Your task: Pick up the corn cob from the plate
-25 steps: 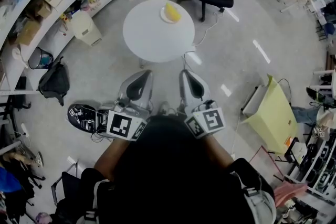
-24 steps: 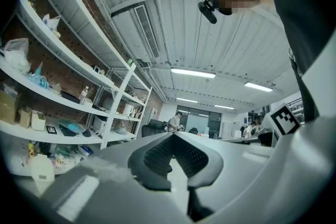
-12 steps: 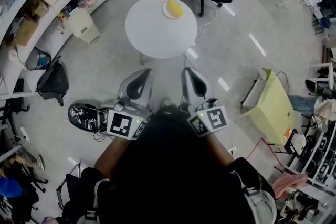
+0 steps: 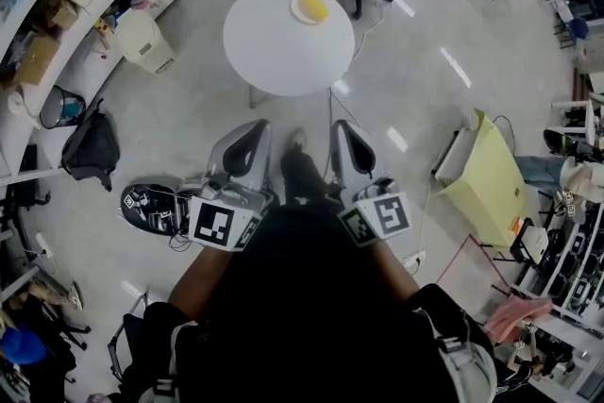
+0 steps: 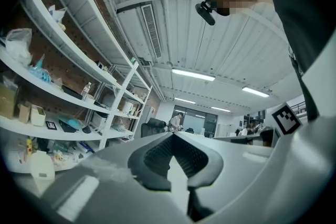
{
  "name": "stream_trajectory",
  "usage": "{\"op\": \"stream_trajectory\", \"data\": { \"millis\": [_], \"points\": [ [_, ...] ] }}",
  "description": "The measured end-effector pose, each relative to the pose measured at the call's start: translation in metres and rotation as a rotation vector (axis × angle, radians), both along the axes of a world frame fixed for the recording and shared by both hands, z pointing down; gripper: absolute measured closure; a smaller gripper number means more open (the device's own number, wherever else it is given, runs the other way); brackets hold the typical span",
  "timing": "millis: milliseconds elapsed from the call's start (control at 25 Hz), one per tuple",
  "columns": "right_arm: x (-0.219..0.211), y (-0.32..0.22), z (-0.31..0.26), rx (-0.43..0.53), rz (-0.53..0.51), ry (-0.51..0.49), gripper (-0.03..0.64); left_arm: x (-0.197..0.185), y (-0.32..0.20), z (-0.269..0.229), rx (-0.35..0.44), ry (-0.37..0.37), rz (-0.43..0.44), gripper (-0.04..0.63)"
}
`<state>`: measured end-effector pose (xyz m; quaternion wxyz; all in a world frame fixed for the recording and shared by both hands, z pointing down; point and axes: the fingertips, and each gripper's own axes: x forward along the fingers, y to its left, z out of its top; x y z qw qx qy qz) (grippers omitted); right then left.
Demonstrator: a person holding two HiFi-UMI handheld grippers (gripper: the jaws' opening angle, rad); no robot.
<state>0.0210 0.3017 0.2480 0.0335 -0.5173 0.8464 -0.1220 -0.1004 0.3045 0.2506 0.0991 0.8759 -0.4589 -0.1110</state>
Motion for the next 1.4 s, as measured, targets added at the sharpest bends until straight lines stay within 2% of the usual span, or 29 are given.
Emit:
{"op": "stream_trajectory", "data": {
  "millis": [400,720,1040,1400],
  "points": [
    [0.0,-0.034,0.004,0.003,0.01,0.001,0.609,0.0,-0.031,0.001,0.008,-0.005,-0.001,0.592],
    [0.008,-0.081,0.006,0.003,0.006,-0.01,0.609,0.01,-0.074,0.003,-0.001,-0.01,0.002,0.592],
    [0.026,-0.142,0.008,-0.018,-0.003,-0.006,0.607,0.029,-0.136,0.0,-0.01,-0.005,-0.002,0.592],
    [0.062,-0.207,0.009,-0.039,-0.01,-0.038,0.609,0.07,-0.198,-0.002,-0.034,-0.027,-0.005,0.592]
  ]
}}
